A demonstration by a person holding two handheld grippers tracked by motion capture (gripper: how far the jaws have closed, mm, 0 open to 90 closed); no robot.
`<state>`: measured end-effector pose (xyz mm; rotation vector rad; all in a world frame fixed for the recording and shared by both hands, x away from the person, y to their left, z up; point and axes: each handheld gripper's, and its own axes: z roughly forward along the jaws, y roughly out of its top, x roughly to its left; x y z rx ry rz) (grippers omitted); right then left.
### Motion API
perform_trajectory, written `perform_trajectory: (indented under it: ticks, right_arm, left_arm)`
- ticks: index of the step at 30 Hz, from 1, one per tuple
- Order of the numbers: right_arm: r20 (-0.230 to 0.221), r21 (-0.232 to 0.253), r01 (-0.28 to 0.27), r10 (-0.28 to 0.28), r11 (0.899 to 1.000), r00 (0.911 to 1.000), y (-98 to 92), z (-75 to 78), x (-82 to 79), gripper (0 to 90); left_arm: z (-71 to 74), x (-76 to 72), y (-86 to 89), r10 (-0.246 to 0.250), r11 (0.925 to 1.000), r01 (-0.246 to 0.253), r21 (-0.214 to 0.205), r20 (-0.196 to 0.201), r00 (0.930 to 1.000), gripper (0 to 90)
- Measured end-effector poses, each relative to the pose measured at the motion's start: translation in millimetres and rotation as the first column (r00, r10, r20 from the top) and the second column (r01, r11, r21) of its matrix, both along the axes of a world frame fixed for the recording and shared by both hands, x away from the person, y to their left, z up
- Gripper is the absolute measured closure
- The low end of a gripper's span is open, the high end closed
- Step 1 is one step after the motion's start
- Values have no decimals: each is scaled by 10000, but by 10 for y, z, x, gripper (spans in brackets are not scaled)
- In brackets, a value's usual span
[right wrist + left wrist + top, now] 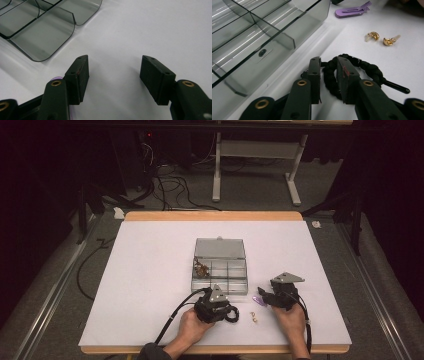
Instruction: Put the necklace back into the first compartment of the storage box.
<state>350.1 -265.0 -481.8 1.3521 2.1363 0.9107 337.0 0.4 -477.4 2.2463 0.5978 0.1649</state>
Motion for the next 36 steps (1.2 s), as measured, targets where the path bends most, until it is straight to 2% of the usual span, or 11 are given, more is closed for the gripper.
perform_trajectory:
  ticks: [7,10,15,18,27,36]
  right_arm:
    - [24,-25,-18,18,10000,10000,1,-1,-1,411]
    - [23,-26,-19,19,10000,10000,1,-1,-1,412]
    - [21,-26,-15,15,10000,10000,1,0,-1,412]
    - [16,-31,-3,3,10000,10000,2,0,-3,412]
    - [16,-16,-7,7,10000,10000,2,0,-2,412]
    - [23,-42,-12,12,10000,10000,2,0,-2,412]
  left_arm:
    - [8,-5,-18,-145,9997,142,200,139,9998,813]
    - [10,34,2,-201,9998,201,60,-120,9997,837]
    - [30,54,-4,-321,9993,324,197,-169,9993,849]
    - [36,68,6,-355,9993,357,62,-279,9990,852]
    - [123,85,81,-332,9991,328,-262,-158,9993,852]
    - [305,107,173,-342,9982,344,-494,40,9994,852]
